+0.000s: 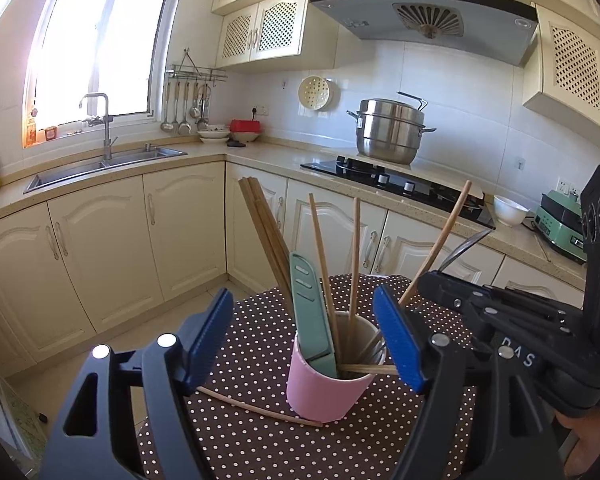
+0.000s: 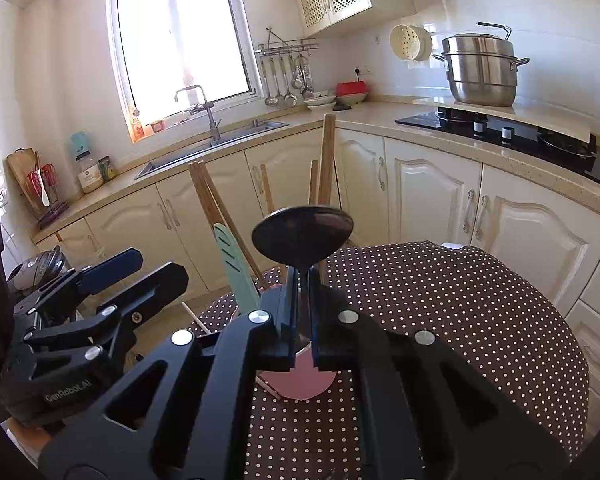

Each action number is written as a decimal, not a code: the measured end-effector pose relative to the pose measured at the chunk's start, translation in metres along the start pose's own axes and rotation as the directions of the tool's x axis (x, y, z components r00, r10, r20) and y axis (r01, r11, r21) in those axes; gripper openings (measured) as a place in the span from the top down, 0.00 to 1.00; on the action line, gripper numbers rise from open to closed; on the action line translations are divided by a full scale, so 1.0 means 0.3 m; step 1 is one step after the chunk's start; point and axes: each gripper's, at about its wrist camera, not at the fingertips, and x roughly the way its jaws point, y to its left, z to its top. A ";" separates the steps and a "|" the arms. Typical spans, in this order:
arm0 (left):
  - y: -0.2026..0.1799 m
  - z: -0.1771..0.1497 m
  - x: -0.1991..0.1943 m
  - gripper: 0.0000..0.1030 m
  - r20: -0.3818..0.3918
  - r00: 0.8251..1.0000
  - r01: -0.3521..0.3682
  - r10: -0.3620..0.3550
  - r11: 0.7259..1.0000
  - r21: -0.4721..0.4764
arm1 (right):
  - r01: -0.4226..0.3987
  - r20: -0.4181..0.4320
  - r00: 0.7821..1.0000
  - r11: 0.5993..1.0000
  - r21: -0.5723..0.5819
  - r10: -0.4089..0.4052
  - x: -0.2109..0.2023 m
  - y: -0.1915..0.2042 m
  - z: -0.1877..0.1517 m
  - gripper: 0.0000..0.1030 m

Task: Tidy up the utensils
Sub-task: 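Lower the knife and spoon into the pink cup and open both tools, then move both tools down to the black spork and loose chopstick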

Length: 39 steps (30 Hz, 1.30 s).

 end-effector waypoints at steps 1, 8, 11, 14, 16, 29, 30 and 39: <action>-0.001 0.000 -0.002 0.31 0.000 1.000 0.000 0.000 1.000 0.000 | 0.003 0.000 1.000 1.000 -0.002 -0.003 -0.001 0.001 -0.001 0.94; 0.000 -0.004 -0.024 0.30 0.006 1.000 -0.003 0.003 1.000 0.011 | 0.020 0.004 1.000 1.000 0.006 -0.020 -0.005 0.003 -0.002 0.86; 0.003 -0.008 -0.038 0.30 0.006 1.000 -0.003 0.003 1.000 0.014 | 0.056 0.020 0.998 0.998 0.014 -0.056 -0.017 -0.002 0.004 0.35; -0.001 -0.006 -0.052 0.30 0.010 1.000 -0.002 0.001 1.000 0.017 | 0.050 0.046 0.998 0.999 0.018 -0.051 -0.045 0.000 0.015 0.35; 0.000 -0.004 -0.064 0.30 0.014 1.000 -0.005 0.005 1.000 0.018 | 0.049 0.049 0.998 0.999 0.018 -0.050 -0.053 0.004 0.022 0.35; 0.007 -0.017 -0.165 0.30 0.024 1.000 -0.015 0.014 0.999 0.033 | 0.072 0.154 0.985 0.994 0.084 -0.084 -0.230 -0.015 0.051 0.29; 0.010 -0.021 -0.175 0.30 0.021 1.000 -0.017 0.016 0.999 0.037 | 0.085 0.149 0.984 0.993 0.084 -0.097 -0.252 -0.018 0.045 0.29; 0.023 -0.127 -0.191 0.28 -0.121 0.993 0.023 -0.016 0.998 0.055 | 0.201 -0.141 0.971 0.978 0.048 -0.193 -0.265 -0.037 -0.179 0.28</action>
